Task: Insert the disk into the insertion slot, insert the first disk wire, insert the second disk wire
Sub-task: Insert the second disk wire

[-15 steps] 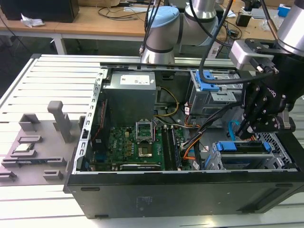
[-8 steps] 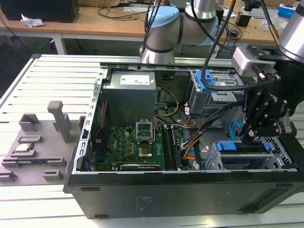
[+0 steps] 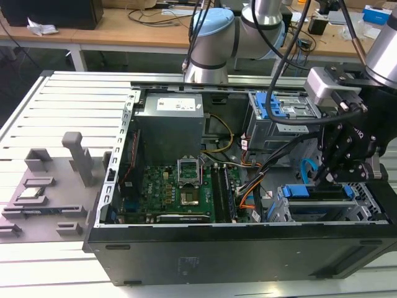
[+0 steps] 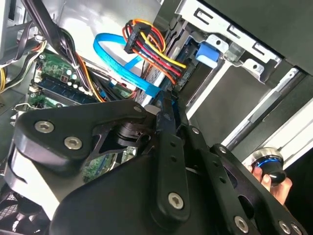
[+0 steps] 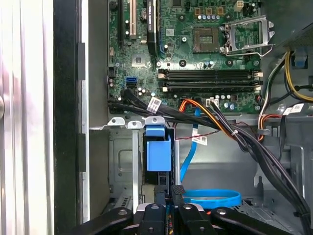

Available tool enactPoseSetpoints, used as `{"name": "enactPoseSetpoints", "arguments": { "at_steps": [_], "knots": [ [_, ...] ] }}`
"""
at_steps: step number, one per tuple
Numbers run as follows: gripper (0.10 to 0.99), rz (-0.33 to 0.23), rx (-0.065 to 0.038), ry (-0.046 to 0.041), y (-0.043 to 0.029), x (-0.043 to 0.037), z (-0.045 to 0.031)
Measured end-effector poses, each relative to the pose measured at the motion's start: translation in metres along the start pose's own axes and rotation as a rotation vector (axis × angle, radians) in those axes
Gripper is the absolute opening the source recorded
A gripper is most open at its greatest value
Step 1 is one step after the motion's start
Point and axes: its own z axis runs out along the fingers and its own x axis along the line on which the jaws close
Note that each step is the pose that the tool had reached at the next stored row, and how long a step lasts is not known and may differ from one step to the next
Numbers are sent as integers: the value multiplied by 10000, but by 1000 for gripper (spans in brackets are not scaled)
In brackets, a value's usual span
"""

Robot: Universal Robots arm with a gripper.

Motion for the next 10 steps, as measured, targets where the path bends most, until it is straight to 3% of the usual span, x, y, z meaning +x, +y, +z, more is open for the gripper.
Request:
{"name": "enactPoseSetpoints", "arguments": {
  "at_steps": [10],
  "knots": [
    [161, -59, 11, -41, 6, 0, 1]
  ]
}}
